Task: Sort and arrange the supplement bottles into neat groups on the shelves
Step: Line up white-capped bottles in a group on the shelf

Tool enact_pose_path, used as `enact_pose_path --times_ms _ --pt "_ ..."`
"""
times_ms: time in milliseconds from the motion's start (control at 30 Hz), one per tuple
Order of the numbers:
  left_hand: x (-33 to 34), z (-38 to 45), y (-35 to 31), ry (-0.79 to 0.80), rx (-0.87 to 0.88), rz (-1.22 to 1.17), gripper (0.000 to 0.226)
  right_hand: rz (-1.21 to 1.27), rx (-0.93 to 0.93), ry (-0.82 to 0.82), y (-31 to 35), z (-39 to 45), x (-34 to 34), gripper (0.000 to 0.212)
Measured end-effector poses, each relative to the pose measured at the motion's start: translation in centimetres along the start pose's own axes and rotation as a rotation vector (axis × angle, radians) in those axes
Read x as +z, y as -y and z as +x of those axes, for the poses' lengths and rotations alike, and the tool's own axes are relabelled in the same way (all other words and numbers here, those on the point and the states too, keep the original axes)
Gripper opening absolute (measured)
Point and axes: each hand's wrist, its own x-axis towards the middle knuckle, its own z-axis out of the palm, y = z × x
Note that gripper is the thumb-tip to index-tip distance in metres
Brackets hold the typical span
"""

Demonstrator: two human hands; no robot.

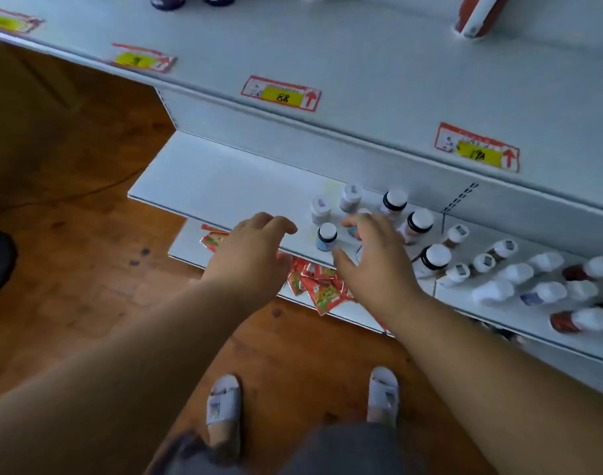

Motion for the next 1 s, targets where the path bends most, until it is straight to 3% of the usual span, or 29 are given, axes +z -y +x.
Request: enact_pose_path --times_ms 233,433,600,800,900,1000 --pt "9.3 12.2 7.5 0.150 0.201 0.171 0.049 -0.180 0.175 0.110 -5.9 7.4 10.7 0.045" --pt "17.5 20.2 9.9 0.085 0.146 0.055 0.051 -0.221 0.213 0.000 -12.0 15.5 15.4 0.032" --pt "22.4 24.6 10.4 0.045 0.177 0.033 0.056 -0.152 0.231 0.175 -16.0 19.4 16.3 0.028" --pt "25.1 26.2 10.3 -0.130 0.076 -0.489 0.041 0.030 0.160 0.114 -15.7 22.0 16.9 0.027" --pt "21.7 24.5 10.7 -0.171 0.004 -0.655 0.035 0.193 0.108 0.023 -12.5 21.4 16.5 0.017" --pt "17.0 20.7 11.3 -0.132 -0.037 -0.741 0.049 0.280 0.054 0.012 -8.6 19.1 15.9 0.022"
